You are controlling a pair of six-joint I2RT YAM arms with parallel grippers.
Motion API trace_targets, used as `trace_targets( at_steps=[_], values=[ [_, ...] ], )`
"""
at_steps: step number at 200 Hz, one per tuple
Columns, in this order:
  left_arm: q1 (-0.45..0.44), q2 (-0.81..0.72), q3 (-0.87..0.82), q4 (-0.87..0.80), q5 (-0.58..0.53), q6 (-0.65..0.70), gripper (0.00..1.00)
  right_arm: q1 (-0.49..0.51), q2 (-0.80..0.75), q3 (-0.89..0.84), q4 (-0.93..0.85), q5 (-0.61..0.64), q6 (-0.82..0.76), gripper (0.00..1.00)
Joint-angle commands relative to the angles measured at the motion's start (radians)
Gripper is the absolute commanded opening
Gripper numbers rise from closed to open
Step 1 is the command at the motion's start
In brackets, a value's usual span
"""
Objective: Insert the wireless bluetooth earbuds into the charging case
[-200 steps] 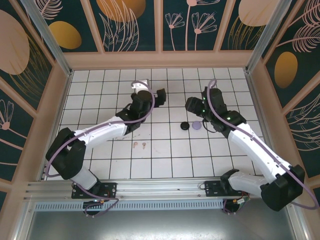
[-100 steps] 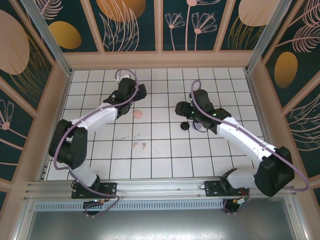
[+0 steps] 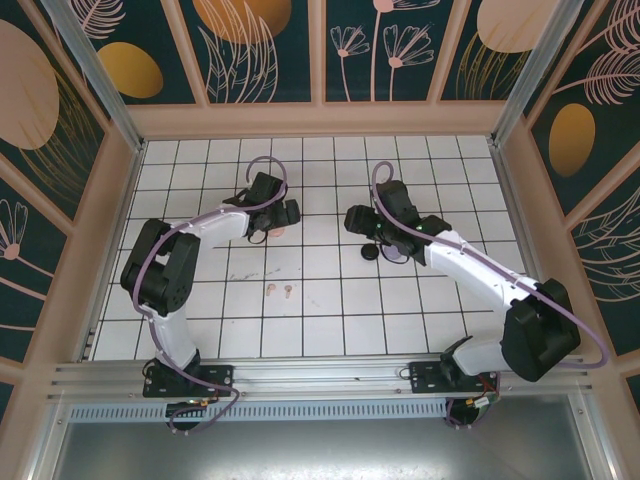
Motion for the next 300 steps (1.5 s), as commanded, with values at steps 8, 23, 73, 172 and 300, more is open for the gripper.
trace_targets(
  at_steps=[8, 23, 73, 172, 300],
  values=[
    [0.000, 0.023, 0.005, -0.020, -0.005, -0.031, 0.91, 0.007, 0.006, -0.023, 0.047, -0.008, -0.003, 0.67],
    [0.000, 0.031, 0.001, -0.012, -0.005, -0.038, 0.89, 0.006, 0.007, -0.025, 0.050, -0.006, -0.005, 0.67],
    [0.000, -0.029, -0.034, 0.031, -0.068, -0.035, 0.94, 0.030, 0.069, 0.026, 0.058, -0.048, -0.064, 0.68],
    [0.296, -0.121, 0.160, 0.040, 0.031, -0.046, 0.99, 0.218, 0.673, 0.579, -0.140, 0.034, -0.281, 0.71],
    [0.369, -0.294, 0.039, 0.186, -0.003, -0.064, 0.99, 0.283, 1.136, 1.198, -0.403, 0.086, -0.304, 0.74]
  ],
)
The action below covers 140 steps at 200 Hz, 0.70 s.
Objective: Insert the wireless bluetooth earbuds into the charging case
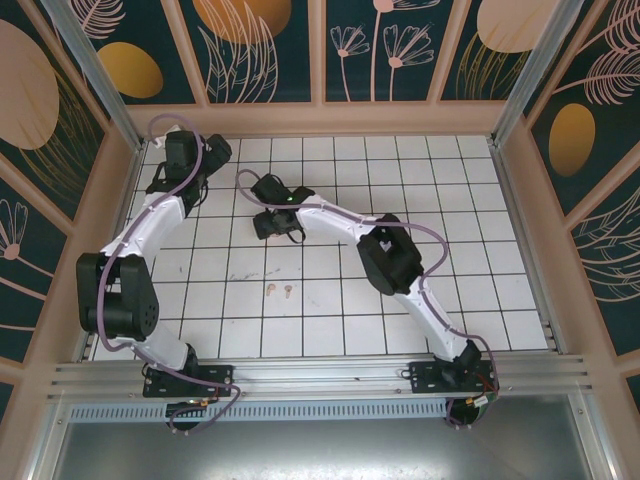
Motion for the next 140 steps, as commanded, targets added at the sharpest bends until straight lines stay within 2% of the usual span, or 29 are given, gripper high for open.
trace_targets(
  at_steps=[1, 60, 140],
  values=[
    [0.005, -0.038, -0.014, 0.030, 0.008, 0.005, 0.99, 0.003, 0.046, 0.070, -0.075, 0.024, -0.011, 0.74],
    [0.006, -0.068, -0.025, 0.025, -0.010, -0.038, 0.99, 0.008, 0.102, 0.124, -0.090, 0.040, 0.005, 0.71],
    [0.006, -0.137, -0.085, 0.034, -0.005, -0.062, 0.99, 0.014, 0.123, 0.135, -0.098, 0.068, 0.011, 0.59]
  ],
)
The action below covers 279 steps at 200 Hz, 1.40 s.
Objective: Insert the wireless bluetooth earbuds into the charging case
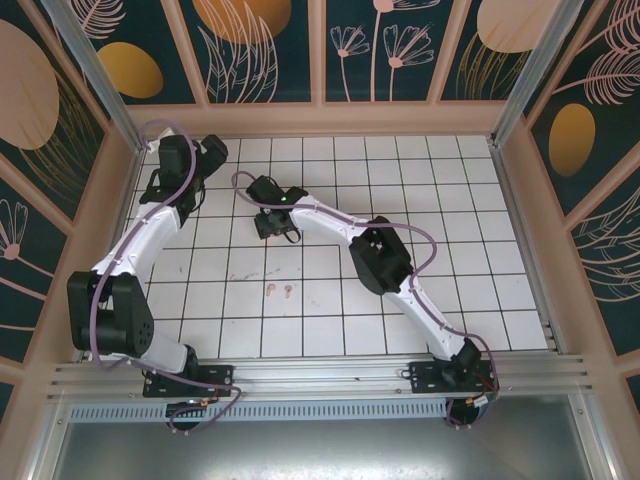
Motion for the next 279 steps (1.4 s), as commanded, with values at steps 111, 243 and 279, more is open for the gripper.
trace_targets(
  at_steps=[111, 243, 279],
  values=[
    [0.004, -0.072, -0.176, 0.161, 0.134, -0.054, 0.95, -0.002, -0.213, -0.265, 0.058, 0.098, 0.139, 0.35],
    [-0.189, 0.065, -0.525, 0.887, 0.547, -0.106, 0.87, -0.261, -0.629, -0.704, 0.268, -0.034, 0.466, 0.35],
    [-0.245, 0.108, -0.563, 1.030, 0.557, -0.117, 0.85, -0.288, -0.641, -0.676, 0.302, -0.083, 0.595, 0.35]
  ],
)
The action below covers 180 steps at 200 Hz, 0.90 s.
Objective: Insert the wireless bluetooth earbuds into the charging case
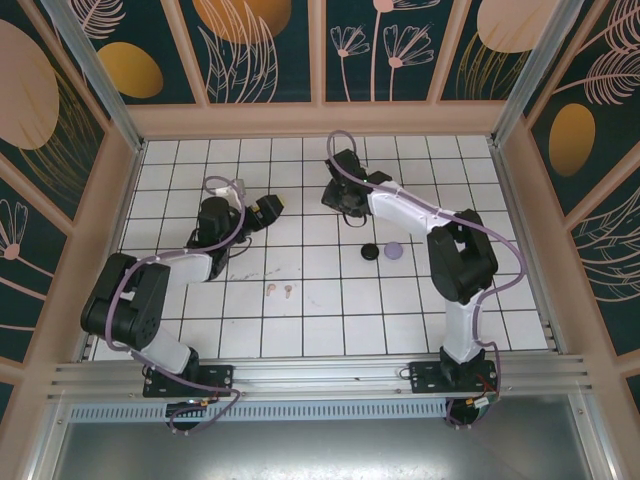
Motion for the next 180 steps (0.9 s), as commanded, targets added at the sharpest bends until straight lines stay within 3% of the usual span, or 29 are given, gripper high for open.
trace_targets(
  at_steps=[1, 71, 180],
  values=[
    [-0.035, 0.025, -0.014, 0.219, 0.048, -0.020, 0.85, -0.012, -0.048, 0.020, 0.053, -0.051, 0.136, 0.35],
    [-0.140, 0.197, -0.003, 0.418, 0.025, -0.063, 0.76, -0.014, -0.032, 0.039, 0.097, -0.085, 0.313, 0.34],
    [-0.199, 0.380, 0.129, 0.541, 0.003, -0.117, 0.64, 0.003, -0.039, -0.005, 0.126, -0.114, 0.330, 0.33]
  ],
)
